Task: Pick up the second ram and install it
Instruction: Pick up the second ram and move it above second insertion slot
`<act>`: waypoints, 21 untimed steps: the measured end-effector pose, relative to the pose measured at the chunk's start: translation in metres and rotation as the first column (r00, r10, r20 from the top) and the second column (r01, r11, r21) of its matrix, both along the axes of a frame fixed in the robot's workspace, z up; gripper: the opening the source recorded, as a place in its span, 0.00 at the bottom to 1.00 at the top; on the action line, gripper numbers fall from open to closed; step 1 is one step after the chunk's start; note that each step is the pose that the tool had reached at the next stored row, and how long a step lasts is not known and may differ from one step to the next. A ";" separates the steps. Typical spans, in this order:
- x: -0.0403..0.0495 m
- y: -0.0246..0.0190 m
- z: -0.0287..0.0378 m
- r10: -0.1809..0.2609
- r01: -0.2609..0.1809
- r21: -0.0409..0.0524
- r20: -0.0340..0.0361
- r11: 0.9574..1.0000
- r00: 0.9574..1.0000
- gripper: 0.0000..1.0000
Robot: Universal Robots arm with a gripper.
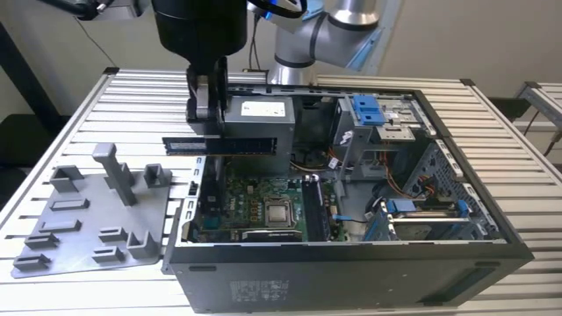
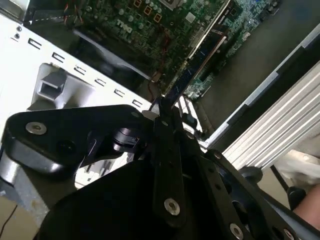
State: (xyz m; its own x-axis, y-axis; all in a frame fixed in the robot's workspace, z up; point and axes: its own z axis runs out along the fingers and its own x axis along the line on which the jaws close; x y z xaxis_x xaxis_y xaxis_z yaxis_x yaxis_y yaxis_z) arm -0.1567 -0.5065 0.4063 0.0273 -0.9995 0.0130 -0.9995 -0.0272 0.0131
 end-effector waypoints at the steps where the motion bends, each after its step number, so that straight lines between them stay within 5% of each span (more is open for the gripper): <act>1: 0.0020 0.0000 0.0000 0.000 0.000 0.000 0.000 1.000 1.000 0.14; 21: 0.0621 0.0000 0.0000 0.000 0.000 0.000 -0.003 1.000 1.000 0.14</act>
State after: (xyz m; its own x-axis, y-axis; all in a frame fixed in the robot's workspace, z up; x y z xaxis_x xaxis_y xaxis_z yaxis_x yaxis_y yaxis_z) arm -0.0946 -0.5065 0.4062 0.0272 -0.9995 0.0129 -0.9995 -0.0270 0.0159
